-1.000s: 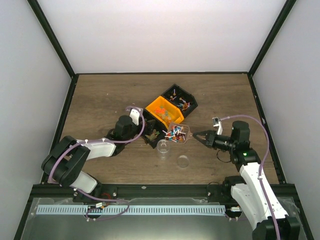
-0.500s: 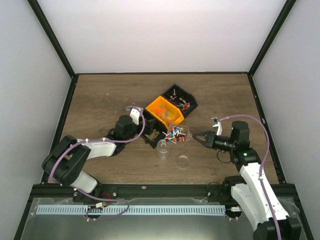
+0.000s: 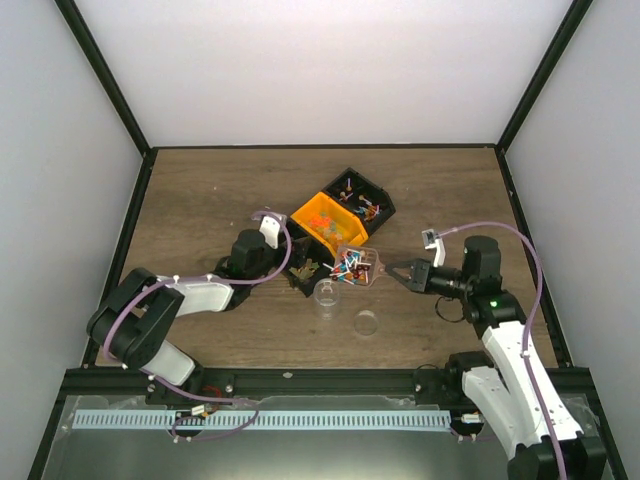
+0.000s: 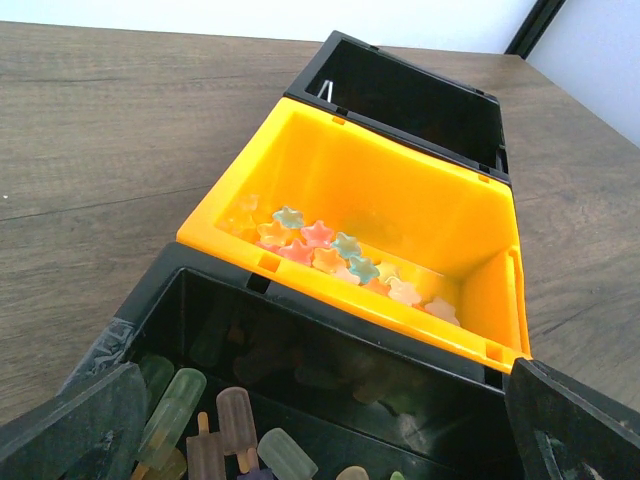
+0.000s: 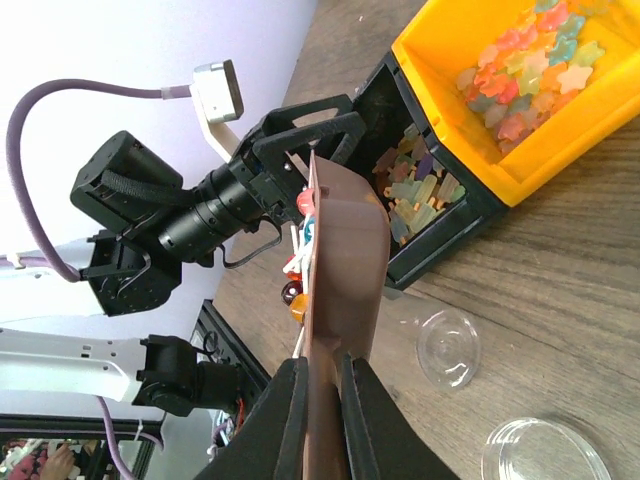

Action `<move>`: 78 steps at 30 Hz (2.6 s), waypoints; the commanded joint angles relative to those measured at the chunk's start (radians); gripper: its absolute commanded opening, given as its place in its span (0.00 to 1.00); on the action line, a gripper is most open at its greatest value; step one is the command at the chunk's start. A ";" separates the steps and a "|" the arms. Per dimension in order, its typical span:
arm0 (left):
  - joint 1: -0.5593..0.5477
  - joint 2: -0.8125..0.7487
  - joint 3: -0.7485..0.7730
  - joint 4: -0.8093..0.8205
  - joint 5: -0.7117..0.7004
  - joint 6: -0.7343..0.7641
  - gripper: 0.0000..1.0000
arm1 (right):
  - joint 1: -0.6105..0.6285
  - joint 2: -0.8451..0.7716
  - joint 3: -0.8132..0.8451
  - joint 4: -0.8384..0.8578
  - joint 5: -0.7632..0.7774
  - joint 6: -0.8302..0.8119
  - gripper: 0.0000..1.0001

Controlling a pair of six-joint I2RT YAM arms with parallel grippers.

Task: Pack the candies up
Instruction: Place the fake candies in the packing bottle.

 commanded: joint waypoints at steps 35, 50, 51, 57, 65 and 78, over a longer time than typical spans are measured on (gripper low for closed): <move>0.017 0.041 0.003 0.019 0.019 -0.010 1.00 | 0.054 0.009 0.053 -0.110 -0.015 -0.105 0.01; 0.017 0.046 0.005 0.021 0.027 -0.012 1.00 | 0.055 -0.005 0.027 -0.132 0.005 -0.114 0.01; 0.018 0.046 0.005 0.022 0.026 -0.012 1.00 | 0.055 -0.003 0.028 -0.132 0.007 -0.116 0.01; 0.019 0.050 0.004 0.022 0.027 -0.010 1.00 | 0.054 0.008 0.053 -0.149 0.031 -0.132 0.01; 0.019 0.062 0.005 0.032 0.037 -0.015 1.00 | 0.055 0.028 0.133 -0.222 0.086 -0.203 0.01; 0.019 0.076 0.005 0.039 0.039 -0.015 1.00 | 0.055 0.001 0.145 -0.210 0.076 -0.218 0.01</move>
